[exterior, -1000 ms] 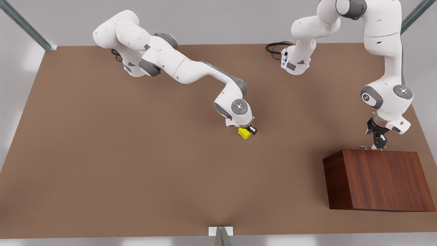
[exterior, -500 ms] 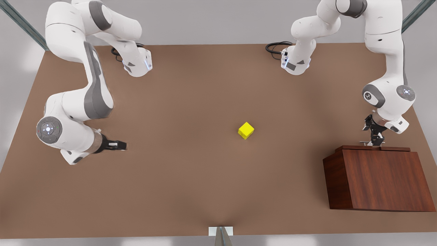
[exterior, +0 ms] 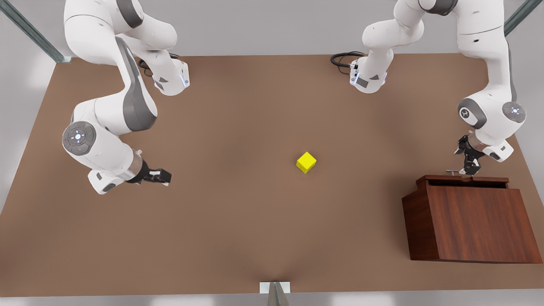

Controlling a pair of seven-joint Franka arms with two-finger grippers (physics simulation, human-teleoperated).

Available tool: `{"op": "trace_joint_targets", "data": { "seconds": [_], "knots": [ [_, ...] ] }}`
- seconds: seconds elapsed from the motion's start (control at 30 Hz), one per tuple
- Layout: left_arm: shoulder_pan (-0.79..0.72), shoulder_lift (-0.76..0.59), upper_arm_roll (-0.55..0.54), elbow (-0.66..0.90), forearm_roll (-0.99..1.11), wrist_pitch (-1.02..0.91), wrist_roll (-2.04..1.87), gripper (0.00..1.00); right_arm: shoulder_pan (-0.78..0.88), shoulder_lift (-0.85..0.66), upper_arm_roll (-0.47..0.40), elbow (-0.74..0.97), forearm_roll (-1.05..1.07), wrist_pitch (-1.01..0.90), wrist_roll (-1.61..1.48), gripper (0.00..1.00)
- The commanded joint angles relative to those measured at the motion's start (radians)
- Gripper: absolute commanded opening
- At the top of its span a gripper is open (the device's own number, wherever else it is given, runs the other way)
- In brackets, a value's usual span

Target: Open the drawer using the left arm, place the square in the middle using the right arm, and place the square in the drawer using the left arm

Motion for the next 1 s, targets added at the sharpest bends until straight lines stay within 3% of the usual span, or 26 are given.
{"op": "trace_joint_targets", "data": {
  "seconds": [0.0,0.97],
  "knots": [
    [-0.002,-0.001,0.000,0.000,0.017,-0.004,0.000,1.00,0.000,0.000,0.000,0.000,0.000,0.000,0.000,1.00],
    [0.000,-0.050,0.025,-0.002,0.045,-0.210,-0.005,1.00,-0.020,0.000,-0.005,-0.012,0.003,-0.017,-0.021,1.00]
  ]
}}
